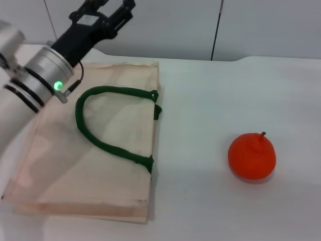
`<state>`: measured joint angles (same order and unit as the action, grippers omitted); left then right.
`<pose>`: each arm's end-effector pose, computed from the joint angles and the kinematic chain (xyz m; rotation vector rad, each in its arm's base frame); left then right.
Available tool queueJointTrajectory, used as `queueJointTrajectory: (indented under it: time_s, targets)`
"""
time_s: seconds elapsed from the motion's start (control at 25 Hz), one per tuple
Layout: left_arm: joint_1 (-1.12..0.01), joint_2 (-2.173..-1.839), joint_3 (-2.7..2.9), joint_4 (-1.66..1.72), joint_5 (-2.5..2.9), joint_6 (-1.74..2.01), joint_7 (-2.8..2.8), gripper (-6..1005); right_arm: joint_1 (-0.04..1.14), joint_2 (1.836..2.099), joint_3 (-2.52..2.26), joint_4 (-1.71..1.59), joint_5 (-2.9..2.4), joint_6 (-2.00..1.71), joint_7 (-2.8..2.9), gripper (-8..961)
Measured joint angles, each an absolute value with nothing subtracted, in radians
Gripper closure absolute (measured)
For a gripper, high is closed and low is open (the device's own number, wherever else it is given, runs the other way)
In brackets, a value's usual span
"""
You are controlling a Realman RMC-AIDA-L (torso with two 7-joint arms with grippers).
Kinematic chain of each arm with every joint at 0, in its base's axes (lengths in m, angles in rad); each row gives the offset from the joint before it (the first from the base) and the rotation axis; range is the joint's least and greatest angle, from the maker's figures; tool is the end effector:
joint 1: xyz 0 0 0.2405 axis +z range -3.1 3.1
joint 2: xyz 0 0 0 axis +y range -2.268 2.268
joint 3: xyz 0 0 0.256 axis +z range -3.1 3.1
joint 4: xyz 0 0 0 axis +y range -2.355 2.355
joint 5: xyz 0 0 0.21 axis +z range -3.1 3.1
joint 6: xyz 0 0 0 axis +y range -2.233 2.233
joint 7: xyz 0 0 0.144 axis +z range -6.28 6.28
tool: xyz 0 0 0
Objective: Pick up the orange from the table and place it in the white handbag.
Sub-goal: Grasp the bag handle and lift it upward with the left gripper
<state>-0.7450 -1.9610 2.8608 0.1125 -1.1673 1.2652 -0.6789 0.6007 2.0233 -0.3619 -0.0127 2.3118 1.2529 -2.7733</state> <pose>-0.2311 0.4092 0.0092 -1.8953 -0.5623 -1.1660 0.3251 0.3782 0.0658 -1.3367 0.5383 0.8821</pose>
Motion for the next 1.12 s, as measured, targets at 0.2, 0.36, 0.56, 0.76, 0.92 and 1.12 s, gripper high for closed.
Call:
queueJointTrajectory:
  time_s: [0.2, 0.36, 0.56, 0.76, 0.92, 1.12]
  targets:
    - [-0.822, -1.953, 2.862, -0.221, -0.907, 1.368, -1.243, 213, 0.604, 2.023, -0.362, -0.015, 2.312, 1.240, -2.773, 65]
    - [-0.880, -1.976, 2.862, -0.448, -0.784, 1.438, -1.473, 213, 0.609, 2.023, -0.362, -0.015, 2.312, 1.226, -2.773, 65]
    - [-0.972, -1.966, 2.863, -0.677, -0.554, 1.565, -1.730, 214, 0.610, 2.023, -0.362, -0.015, 2.312, 1.225, -2.773, 65]
    - [-1.020, -1.951, 2.864, -0.892, -0.380, 1.723, -1.876, 213, 0.610, 2.023, -0.362, -0.015, 2.312, 1.225, -2.773, 66]
    - [-1.044, -1.939, 2.864, -0.982, -0.252, 1.804, -1.955, 212, 0.609, 2.022, -0.362, -0.015, 2.312, 1.225, -2.773, 66]
    - [-1.054, -1.936, 2.864, -0.986, -0.115, 1.818, -1.976, 212, 0.609, 2.022, -0.361, -0.016, 2.313, 1.225, -2.763, 67]
